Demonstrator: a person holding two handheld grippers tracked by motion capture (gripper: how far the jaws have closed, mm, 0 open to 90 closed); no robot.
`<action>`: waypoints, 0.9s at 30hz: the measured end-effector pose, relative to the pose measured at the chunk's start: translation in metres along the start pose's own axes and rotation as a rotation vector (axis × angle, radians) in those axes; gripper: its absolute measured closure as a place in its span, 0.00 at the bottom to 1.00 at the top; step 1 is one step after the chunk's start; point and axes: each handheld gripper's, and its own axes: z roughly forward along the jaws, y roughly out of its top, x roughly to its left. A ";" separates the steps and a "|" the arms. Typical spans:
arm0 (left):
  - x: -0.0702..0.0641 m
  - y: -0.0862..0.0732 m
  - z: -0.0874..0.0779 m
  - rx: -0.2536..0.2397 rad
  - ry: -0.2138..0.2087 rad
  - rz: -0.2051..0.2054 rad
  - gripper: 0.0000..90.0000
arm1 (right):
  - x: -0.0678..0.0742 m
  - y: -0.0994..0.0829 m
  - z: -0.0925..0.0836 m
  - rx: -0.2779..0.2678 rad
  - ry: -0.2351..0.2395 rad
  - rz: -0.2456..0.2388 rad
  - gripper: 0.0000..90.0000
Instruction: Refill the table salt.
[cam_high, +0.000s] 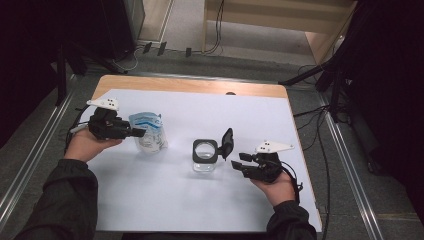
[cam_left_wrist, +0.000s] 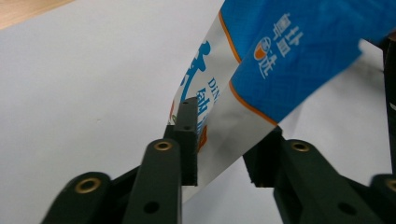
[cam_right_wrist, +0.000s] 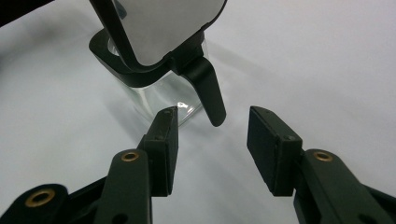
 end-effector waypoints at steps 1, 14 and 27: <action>-0.001 0.001 0.001 0.005 0.001 -0.001 0.85 | 0.000 0.000 0.000 0.001 0.001 -0.001 0.61; -0.012 0.010 -0.002 0.015 0.041 -0.066 1.00 | 0.014 0.003 -0.002 -0.008 0.043 -0.023 0.66; -0.026 0.021 -0.010 -0.013 0.069 -0.095 1.00 | 0.045 0.001 -0.010 -0.020 0.110 -0.056 0.73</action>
